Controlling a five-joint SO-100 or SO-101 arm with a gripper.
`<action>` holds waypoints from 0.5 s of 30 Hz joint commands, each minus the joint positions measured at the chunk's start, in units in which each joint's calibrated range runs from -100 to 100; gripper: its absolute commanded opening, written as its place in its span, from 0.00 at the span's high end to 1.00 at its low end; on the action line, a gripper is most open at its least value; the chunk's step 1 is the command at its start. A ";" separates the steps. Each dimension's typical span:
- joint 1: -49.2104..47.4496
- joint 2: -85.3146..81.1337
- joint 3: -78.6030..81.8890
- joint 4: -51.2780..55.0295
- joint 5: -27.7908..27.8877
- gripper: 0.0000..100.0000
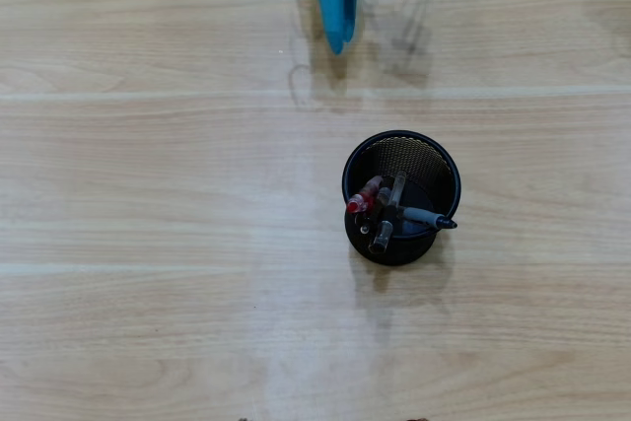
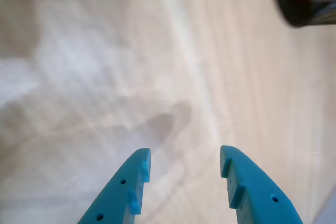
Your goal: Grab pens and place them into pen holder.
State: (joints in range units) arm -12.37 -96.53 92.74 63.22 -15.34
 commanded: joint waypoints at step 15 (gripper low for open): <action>-6.50 -2.88 1.01 10.48 -0.03 0.84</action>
State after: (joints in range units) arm -18.70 -99.24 93.63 71.23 -15.39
